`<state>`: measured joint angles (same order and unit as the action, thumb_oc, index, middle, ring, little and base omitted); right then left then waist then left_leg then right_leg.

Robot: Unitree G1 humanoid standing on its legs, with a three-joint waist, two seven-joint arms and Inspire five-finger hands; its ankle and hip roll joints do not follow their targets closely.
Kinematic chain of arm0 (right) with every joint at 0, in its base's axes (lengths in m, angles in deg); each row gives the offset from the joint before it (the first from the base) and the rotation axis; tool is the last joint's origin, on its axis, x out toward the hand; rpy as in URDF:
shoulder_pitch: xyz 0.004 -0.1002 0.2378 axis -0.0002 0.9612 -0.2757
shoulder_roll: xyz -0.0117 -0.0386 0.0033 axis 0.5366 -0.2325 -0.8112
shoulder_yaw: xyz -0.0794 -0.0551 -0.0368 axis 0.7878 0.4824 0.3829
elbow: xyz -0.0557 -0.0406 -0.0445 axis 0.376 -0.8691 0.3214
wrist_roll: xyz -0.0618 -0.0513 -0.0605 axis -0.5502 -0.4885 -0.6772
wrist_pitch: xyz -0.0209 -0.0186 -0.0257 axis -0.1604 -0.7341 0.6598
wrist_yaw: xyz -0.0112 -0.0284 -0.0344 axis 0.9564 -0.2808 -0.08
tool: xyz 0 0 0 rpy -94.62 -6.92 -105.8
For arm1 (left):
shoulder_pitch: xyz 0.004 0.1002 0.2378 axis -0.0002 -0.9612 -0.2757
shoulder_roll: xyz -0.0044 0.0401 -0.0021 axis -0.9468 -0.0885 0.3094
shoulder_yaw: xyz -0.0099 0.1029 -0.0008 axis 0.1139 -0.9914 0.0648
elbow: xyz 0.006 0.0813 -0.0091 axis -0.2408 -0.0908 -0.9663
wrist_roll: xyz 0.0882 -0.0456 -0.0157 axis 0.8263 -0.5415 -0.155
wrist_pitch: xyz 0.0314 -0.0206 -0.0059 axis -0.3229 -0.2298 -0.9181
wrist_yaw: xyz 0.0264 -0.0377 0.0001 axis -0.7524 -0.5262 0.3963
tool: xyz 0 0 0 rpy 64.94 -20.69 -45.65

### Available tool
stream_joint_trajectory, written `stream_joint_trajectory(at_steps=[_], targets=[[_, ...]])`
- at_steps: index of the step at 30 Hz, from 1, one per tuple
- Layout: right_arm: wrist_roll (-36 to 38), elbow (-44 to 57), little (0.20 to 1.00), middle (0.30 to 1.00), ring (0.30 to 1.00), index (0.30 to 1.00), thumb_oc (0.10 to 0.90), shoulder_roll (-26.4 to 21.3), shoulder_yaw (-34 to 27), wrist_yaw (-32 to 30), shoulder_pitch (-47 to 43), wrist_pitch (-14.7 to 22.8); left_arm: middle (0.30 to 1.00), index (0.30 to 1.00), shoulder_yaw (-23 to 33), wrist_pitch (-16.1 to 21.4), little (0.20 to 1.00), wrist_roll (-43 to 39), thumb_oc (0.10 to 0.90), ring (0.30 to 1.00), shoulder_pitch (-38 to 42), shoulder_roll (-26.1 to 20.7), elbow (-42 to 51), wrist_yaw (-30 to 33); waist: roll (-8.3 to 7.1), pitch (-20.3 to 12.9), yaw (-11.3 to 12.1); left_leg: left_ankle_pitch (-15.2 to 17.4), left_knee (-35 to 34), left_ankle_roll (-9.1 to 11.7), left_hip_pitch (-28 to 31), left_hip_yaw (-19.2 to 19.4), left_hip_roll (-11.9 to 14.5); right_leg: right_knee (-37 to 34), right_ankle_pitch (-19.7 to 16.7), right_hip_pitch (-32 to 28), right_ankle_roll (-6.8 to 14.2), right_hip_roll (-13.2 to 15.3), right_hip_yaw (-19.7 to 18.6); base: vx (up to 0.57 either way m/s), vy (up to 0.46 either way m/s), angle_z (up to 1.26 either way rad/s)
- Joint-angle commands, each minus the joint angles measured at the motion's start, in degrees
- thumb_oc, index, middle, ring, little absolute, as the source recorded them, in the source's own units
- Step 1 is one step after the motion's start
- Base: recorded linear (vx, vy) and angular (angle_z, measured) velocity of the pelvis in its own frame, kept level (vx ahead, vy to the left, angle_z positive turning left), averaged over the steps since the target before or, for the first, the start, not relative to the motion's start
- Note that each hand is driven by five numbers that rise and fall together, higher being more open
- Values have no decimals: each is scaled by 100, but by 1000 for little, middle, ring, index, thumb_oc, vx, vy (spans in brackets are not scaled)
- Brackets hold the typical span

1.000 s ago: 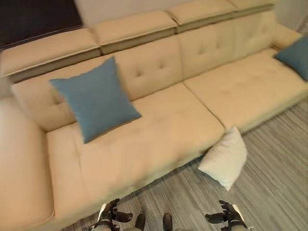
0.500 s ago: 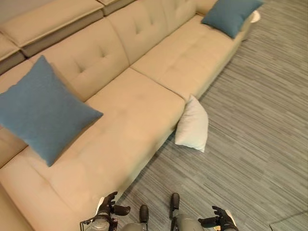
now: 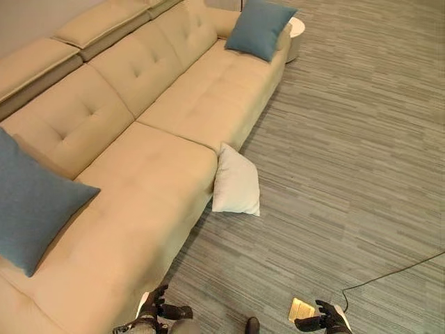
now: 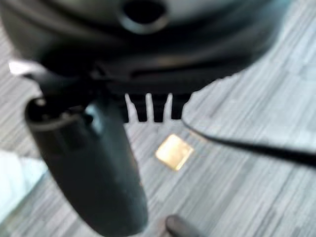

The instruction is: Pick up all the scattered cushions and arrange them neatly on the sofa.

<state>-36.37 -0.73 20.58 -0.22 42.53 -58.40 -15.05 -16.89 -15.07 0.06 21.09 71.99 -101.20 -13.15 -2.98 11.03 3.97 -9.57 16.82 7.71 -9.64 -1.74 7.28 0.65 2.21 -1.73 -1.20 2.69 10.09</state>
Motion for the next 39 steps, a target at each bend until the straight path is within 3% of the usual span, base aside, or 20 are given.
stream_joint_trajectory(at_steps=[1, 4, 6, 11, 12, 13, 15, 16, 17, 18, 19, 20, 22, 24, 25, 31, 33, 34, 36, 39], targets=[[155, 98, 900, 900, 900, 900, 800, -271, -11, -244, 74, 119, 900, 900, -129, 185, 900, -57, 800, 900, 166, 201, 183, 9, -95, 27, 49, 1485, -58, -678, -24, -89, -978, 226, 270, 0, 492, 115, -140, 218, -132, -23], [171, 26, 900, 900, 900, 900, 800, -276, -35, -265, 120, 99, 900, 900, -187, 132, 900, 16, 800, 900, 190, 214, 180, -26, -85, -39, 62, 1336, -383, -730, -253, 46, -1189, 84, 311, -189, 511, -9, -217, 224, -66, -11], [189, 49, 900, 900, 900, 900, 800, -242, 1, -308, 158, 92, 900, 900, -212, 137, 900, 99, 800, 900, 204, 201, 224, -14, -1, -83, 226, 778, -958, -677, -632, 156, -1397, -94, 351, -475, 501, -354, -492, 298, -39, -14], [-34, 109, 900, 900, 900, 900, 800, -134, 105, -294, 252, 37, 900, 900, -106, 119, 900, 51, 800, 900, 112, 186, 223, 0, -24, -213, 290, 834, -1226, -863, -309, 81, -1373, 233, 497, -512, 569, -418, -685, 243, 68, -83], [-136, 108, 900, 900, 900, 900, 800, -104, 128, -291, 290, 43, 900, 900, -60, 117, 900, 40, 800, 900, 63, 167, 212, 10, -44, -264, 333, 907, -1329, -951, -84, 164, -1309, 687, 413, -430, 753, -333, -577, 134, 51, -60], [-136, 108, 900, 900, 900, 900, 800, -103, 128, -291, 291, 42, 900, 900, -60, 117, 900, 40, 800, 900, 62, 166, 212, 10, -46, -260, 338, 906, -1332, -952, -78, 169, -1310, 694, 418, -430, 754, -330, -582, 211, 78, -59], [-233, 123, 900, 900, 900, 900, 800, -79, 162, -238, 285, 26, 900, 900, -29, 95, 900, 21, 800, 900, 51, 115, 257, 4, -41, -232, 299, 1001, -1444, -1094, 259, 133, -1278, 1765, -138, 65, 1145, -118, -397, 175, 77, -61], [-281, 200, 900, 900, 900, 900, 800, -90, 180, -222, 249, 26, 900, 900, -41, 92, 900, 41, 800, 900, 100, 42, 345, 18, 52, -99, 143, 1057, -1501, -1183, 481, 76, -1209, 2708, -480, 463, 1400, -30, -285, 175, 116, -25], [-307, 251, 900, 900, 900, 900, 800, -80, 189, -210, 250, 42, 900, 900, -52, 93, 900, 54, 800, 900, 132, 3, 369, 43, 129, -44, 94, 1094, -1565, -1210, 601, 69, -1142, 3053, -481, 687, 1387, 76, -109, 113, 97, 17], [-308, 252, 900, 900, 900, 900, 800, -80, 189, -210, 250, 41, 900, 900, -51, 93, 900, 54, 800, 900, 132, 3, 369, 43, 119, -38, 87, 1093, -1567, -1212, 606, 65, -1155, 3080, -462, 692, 1389, 92, -107, 146, 66, 52], [-330, 313, 900, 900, 900, 900, 800, -70, 205, -223, 260, 80, 900, 900, -46, 115, 900, 21, 800, 900, 174, -25, 381, 79, 193, 18, 23, 1157, -1695, -1223, 842, 17, -1122, 3035, -339, 914, 1241, 379, 259, 106, 32, 45], [-330, 313, 900, 900, 900, 900, 800, -70, 205, -223, 259, 80, 900, 900, -45, 115, 900, 21, 800, 900, 174, -25, 381, 79, 192, 22, 19, 1157, -1697, -1223, 845, 13, -1124, 3036, -337, 910, 1242, 381, 262, 199, 25, 41], [-353, 371, 900, 900, 900, 900, 800, -79, 253, -220, 190, 111, 900, 900, -77, 143, 900, 0, 800, 900, 224, -14, 400, 72, 212, 32, -46, 1251, -1809, -1162, 1042, -125, -1132, 2027, -40, 1014, 972, 433, 453, 282, -74, 24], [-347, 389, 900, 900, 900, 900, 800, -85, 267, -210, 171, 107, 900, 900, -83, 152, 900, 6, 800, 900, 231, -3, 382, 72, 199, 50, -88, 1293, -1837, -1136, 1120, -176, -1141, 1615, -55, 1025, 935, 362, 369, 236, -99, 27], [-341, 444, 900, 900, 900, 900, 800, -84, 297, -206, 186, 97, 900, 900, -98, 165, 900, 26, 800, 900, 253, 22, 324, 81, 151, 42, -185, 1359, -1906, -1081, 1248, -326, -1183, 912, -235, 1254, 943, 222, 57, 168, -81, 28], [-329, 459, 900, 900, 900, 900, 800, -8, 363, -192, 300, 136, 900, 900, -113, 190, 900, 34, 800, 900, 269, 124, 216, 139, 87, -41, -305, 1661, -1807, -946, 1491, -452, -1189, 401, -359, 1028, 847, 129, -200, 259, -131, 38], [-244, 520, 900, 900, 900, 900, 800, -6, 316, -206, 333, 187, 900, 900, -167, 206, 900, -37, 800, 900, 272, 172, 310, 100, 75, -59, -317, 1833, -1186, -721, 1340, -386, -1129, 273, -243, 788, 720, 136, -113, 218, -176, 51], [-244, 520, 900, 900, 900, 900, 800, -6, 316, -206, 333, 188, 900, 900, -168, 206, 900, -37, 800, 900, 272, 172, 310, 100, 77, -58, -321, 1845, -1166, -720, 1331, -389, -1128, 270, -243, 785, 719, 135, -109, 152, -141, 31], [-163, 533, 900, 900, 900, 900, 800, -43, 306, -244, 261, 211, 900, 900, -200, 206, 900, -132, 800, 900, 341, 198, 386, 106, 45, 84, -287, 1534, -190, -530, 773, -267, -1118, 221, -182, 618, 616, 177, -61, 45, -87, 34], [-67, 538, 900, 900, 900, 900, 800, -89, 294, -292, 205, 209, 900, 900, -251, 206, 900, -203, 800, 900, 435, 203, 486, 143, -41, 229, -220, 1400, 639, -532, 128, 103, -996, 132, -55, 446, 477, 219, 14, 73, -92, 21]])
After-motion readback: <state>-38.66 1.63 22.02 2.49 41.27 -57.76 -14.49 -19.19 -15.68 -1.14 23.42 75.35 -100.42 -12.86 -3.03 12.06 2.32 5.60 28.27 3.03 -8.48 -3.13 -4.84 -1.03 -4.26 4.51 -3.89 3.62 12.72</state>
